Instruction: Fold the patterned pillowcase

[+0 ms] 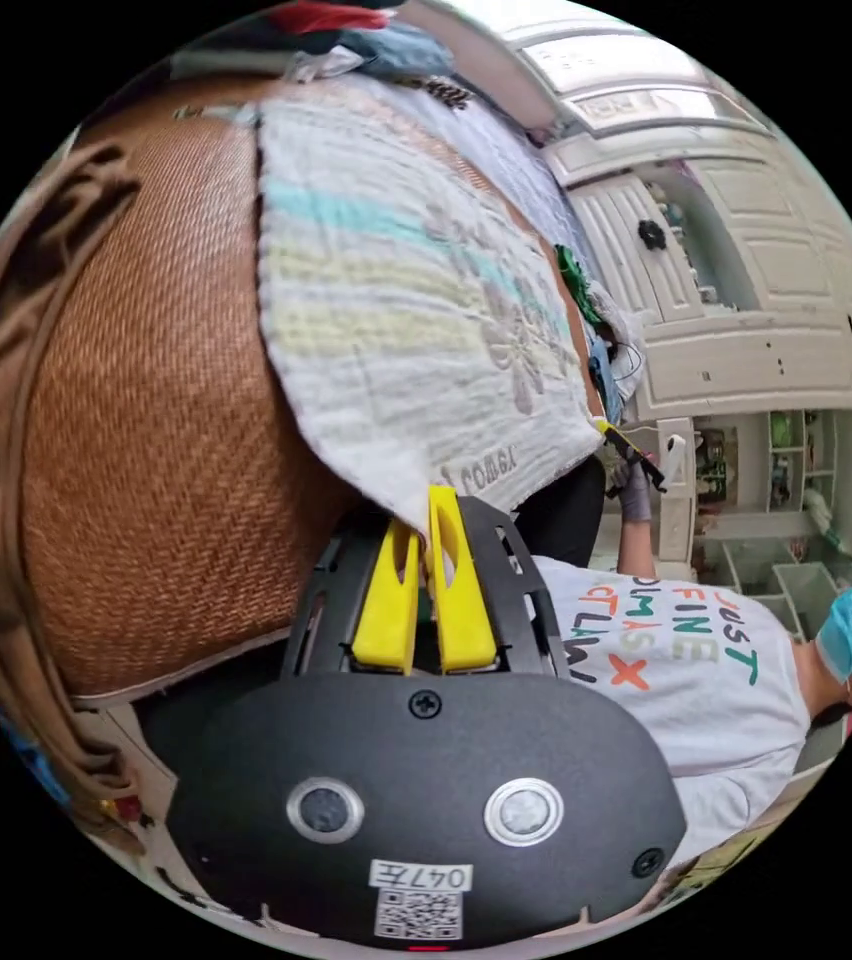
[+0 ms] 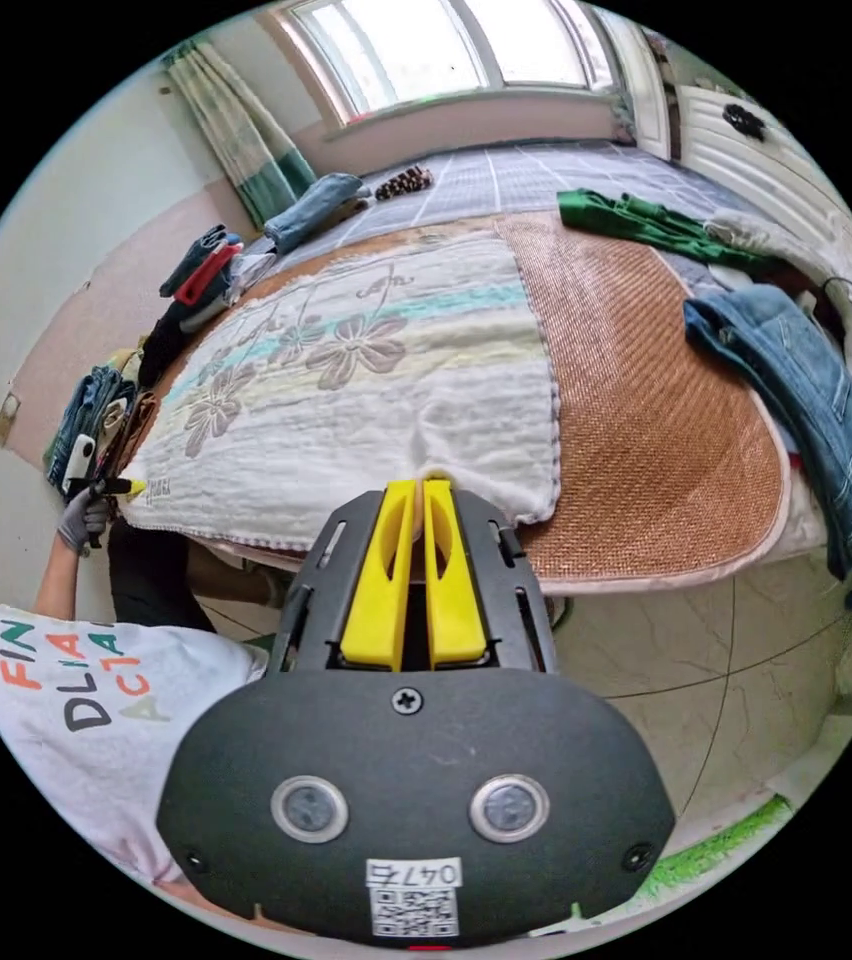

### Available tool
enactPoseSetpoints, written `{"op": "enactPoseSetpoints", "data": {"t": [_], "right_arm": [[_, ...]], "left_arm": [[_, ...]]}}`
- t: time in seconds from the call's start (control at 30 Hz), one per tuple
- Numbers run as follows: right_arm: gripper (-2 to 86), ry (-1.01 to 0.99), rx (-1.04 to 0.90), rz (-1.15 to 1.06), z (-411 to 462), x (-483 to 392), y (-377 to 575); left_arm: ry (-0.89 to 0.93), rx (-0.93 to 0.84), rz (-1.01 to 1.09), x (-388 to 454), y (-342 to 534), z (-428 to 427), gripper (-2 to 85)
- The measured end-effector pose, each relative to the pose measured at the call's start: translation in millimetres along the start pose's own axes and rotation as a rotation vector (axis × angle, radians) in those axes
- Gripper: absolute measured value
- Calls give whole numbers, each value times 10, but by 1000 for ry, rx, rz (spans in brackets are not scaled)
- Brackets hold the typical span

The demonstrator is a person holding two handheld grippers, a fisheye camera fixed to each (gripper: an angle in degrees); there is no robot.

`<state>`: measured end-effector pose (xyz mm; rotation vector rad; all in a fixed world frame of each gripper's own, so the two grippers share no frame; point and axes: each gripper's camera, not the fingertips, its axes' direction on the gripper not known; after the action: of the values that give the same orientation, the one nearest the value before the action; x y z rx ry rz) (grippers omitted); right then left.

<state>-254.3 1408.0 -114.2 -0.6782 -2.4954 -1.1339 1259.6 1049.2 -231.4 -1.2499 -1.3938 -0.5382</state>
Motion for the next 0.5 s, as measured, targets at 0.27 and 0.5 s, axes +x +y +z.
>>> {"op": "enactPoseSetpoints", "data": {"t": [0.27, 0.5], "right_arm": [[41, -82, 48, 175, -6, 469, 170], [53, 16, 221, 290, -121, 667, 357]], "left_arm": [[96, 155, 12, 141, 550, 179, 80], [120, 161, 25, 320, 782, 672, 97]]}}
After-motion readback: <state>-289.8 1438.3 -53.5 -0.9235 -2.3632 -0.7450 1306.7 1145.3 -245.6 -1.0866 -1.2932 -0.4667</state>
